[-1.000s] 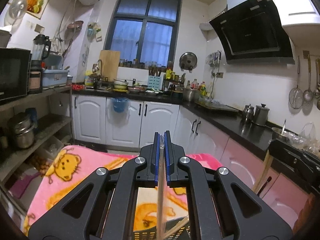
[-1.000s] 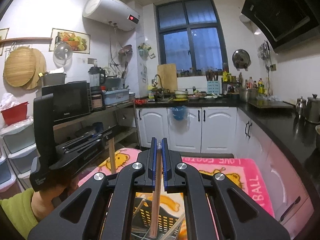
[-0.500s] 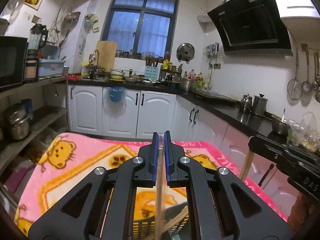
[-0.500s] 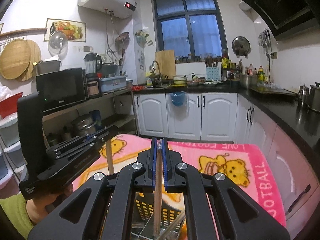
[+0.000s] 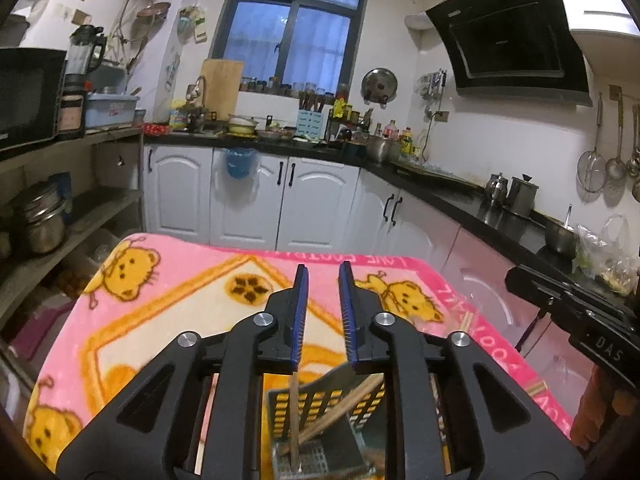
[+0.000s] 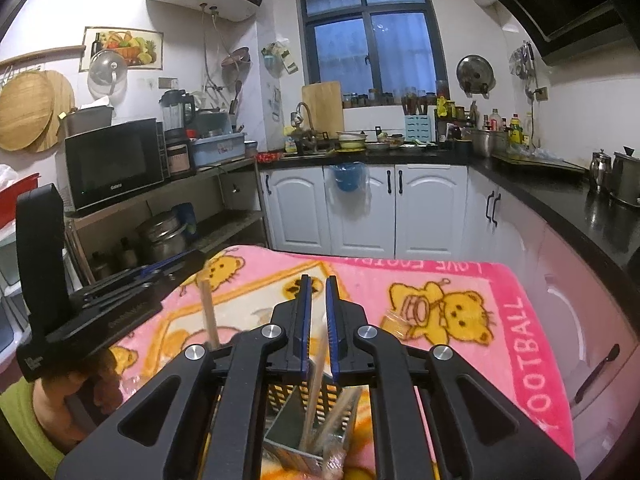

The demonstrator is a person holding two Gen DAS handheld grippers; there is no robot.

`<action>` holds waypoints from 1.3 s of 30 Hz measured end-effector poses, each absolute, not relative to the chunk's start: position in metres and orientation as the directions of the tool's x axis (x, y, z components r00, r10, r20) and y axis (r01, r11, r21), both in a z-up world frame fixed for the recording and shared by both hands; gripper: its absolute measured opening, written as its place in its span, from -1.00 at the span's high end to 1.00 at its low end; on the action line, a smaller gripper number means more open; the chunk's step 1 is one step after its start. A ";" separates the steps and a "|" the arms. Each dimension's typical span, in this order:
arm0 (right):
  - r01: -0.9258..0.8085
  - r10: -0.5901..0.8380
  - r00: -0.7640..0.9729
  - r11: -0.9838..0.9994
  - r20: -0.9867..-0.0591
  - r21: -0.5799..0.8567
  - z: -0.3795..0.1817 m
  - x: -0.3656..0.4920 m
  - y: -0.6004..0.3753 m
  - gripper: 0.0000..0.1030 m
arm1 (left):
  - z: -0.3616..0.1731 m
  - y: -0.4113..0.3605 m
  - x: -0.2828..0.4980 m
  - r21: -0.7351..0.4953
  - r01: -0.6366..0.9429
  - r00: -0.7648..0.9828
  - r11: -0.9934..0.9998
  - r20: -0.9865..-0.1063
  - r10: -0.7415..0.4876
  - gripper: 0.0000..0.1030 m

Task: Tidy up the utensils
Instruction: 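Open both grippers to drop the chopsticks into the caddy, then move both grippers back to the wrapped chopsticks on the blanket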

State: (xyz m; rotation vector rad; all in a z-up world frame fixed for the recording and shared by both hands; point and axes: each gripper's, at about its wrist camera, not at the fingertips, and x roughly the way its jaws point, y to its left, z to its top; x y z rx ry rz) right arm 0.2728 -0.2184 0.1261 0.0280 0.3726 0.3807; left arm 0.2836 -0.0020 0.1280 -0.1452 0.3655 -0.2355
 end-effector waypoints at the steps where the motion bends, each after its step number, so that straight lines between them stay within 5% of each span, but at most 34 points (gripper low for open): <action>1: -0.354 0.364 0.863 0.930 -0.351 0.093 0.125 0.271 -0.219 0.76 | 0.128 0.000 0.282 -0.190 0.199 0.905 0.961 -0.340 -0.255 0.61; 10: -0.346 0.357 0.862 0.933 -0.360 0.097 0.121 0.254 -0.227 0.38 | 0.125 0.013 0.266 -0.210 0.180 0.896 0.961 -0.368 -0.248 0.26; 27: -0.357 0.362 0.867 0.931 -0.341 0.079 0.120 0.209 -0.235 -0.11 | 0.124 0.028 0.231 -0.237 0.154 0.899 0.959 -0.370 -0.235 -0.79; 39: -0.350 0.353 0.873 0.934 -0.335 0.073 0.115 0.181 -0.242 -0.21 | 0.117 0.034 0.206 -0.244 0.135 0.896 0.960 -0.383 -0.224 -0.79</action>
